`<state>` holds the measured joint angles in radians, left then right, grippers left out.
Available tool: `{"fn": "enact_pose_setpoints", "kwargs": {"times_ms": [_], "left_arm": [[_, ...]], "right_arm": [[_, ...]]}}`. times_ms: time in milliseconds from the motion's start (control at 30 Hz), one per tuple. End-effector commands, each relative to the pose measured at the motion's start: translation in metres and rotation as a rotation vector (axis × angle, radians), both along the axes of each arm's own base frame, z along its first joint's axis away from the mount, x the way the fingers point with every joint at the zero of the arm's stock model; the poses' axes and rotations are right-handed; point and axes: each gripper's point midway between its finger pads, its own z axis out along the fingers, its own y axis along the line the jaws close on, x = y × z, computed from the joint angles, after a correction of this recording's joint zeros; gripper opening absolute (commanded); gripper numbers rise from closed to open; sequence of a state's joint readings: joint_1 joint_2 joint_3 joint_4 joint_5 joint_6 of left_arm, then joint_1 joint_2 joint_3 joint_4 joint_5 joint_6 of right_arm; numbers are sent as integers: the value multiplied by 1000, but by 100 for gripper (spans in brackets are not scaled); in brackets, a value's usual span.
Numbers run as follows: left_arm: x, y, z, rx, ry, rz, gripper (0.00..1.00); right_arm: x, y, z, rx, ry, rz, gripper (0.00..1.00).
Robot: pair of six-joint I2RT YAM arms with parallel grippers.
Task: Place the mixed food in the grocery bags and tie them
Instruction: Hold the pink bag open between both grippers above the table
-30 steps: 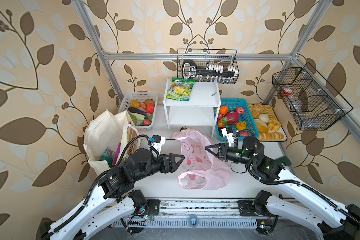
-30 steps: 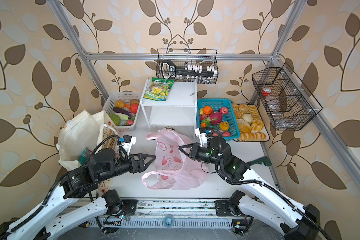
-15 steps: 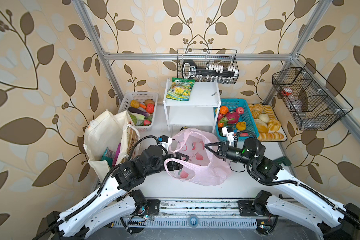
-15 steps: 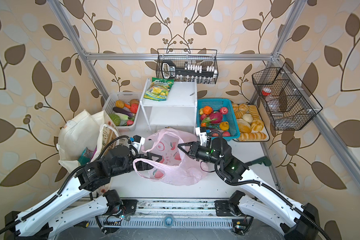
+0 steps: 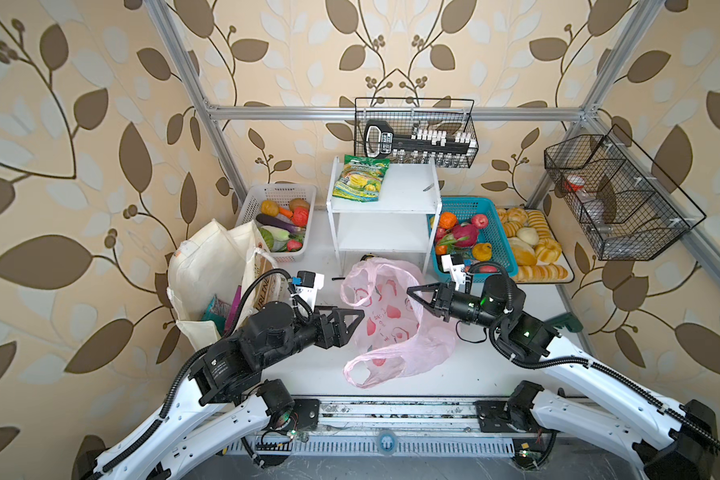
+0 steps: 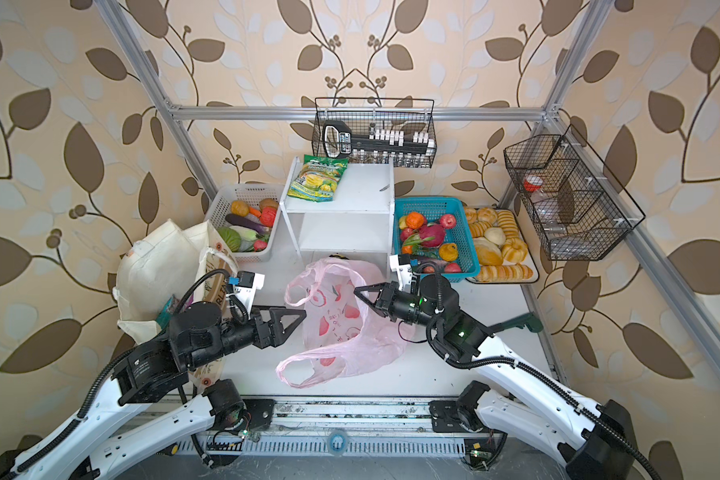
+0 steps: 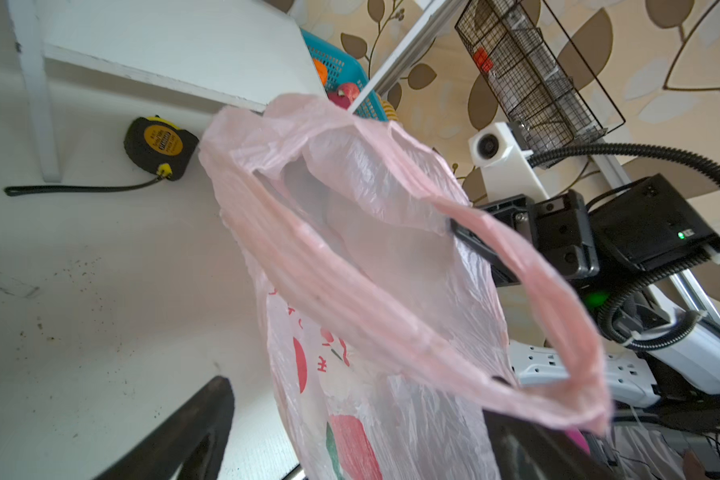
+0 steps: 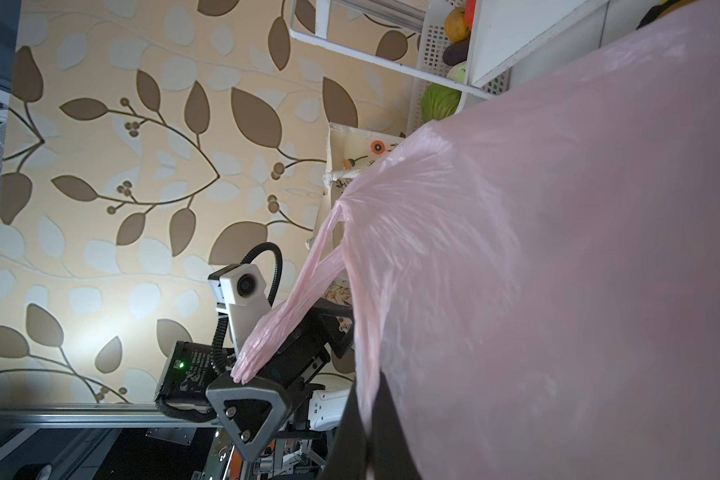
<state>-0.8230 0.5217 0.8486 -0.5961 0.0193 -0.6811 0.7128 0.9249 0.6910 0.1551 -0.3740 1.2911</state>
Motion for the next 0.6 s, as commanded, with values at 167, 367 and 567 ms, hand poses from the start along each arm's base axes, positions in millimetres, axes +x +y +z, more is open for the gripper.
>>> {"fn": "enact_pose_setpoints", "kwargs": {"times_ms": [167, 367, 567], "left_arm": [[6, 17, -24, -19, 6, 104, 92], [8, 18, -40, -57, 27, 130, 93], [6, 5, -27, -121, -16, 65, 95]], "right_arm": [[7, -3, 17, 101, 7, -28, 0], [9, -6, 21, 146, 23, -41, 0], [14, -15, 18, 174, 48, -85, 0]]}}
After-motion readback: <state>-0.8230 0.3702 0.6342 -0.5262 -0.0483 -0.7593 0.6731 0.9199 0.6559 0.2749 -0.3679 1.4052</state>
